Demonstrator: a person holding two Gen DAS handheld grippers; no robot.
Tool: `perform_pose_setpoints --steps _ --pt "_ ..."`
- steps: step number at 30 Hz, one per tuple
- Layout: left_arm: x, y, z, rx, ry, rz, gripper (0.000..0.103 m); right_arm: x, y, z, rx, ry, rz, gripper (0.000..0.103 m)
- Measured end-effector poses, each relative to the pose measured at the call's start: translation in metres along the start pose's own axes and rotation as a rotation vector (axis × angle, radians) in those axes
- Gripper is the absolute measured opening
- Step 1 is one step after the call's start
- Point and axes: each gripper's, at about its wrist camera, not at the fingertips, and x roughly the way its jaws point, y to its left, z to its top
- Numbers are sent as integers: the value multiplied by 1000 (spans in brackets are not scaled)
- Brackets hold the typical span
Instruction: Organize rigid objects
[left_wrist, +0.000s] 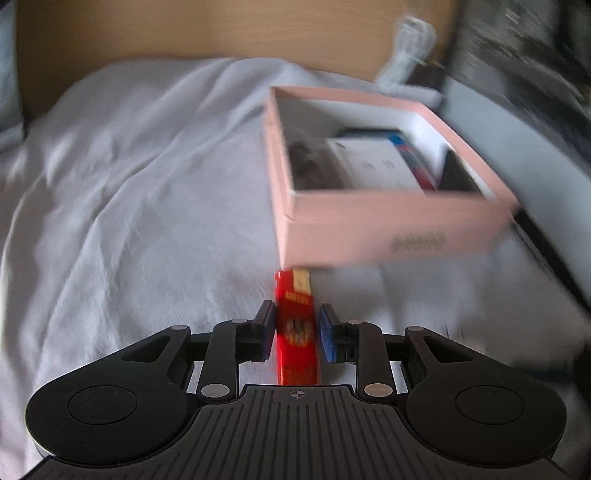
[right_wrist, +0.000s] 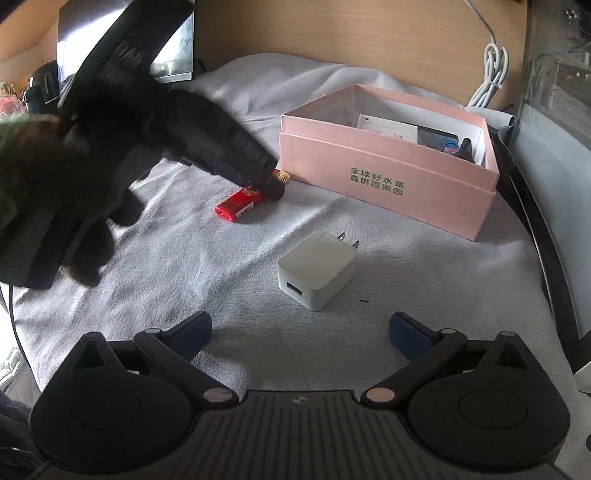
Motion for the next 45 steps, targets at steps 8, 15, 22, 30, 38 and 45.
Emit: perform_pose_setpoints --steps 8,15,22,30,38,45 --pt "-39 3 -40 31 25 -62 27 12 -20 25 127 -19 -5 70" --pt "-43 5 -40 45 63 -96 27 7 -8 36 50 28 -49 48" --pt "-31 -2 -29 116 54 -105 26 -43 -12 33 57 15 -103 48" --pt "-86 -17 4 243 -114 -273 11 -99 -28 35 152 -75 -234 48" --pt "-112 -11 126 197 -370 -263 11 -123 -21 41 172 -150 -292 48" --pt "-83 -4 113 147 -247 -308 15 -108 -15 32 209 -127 -314 48"
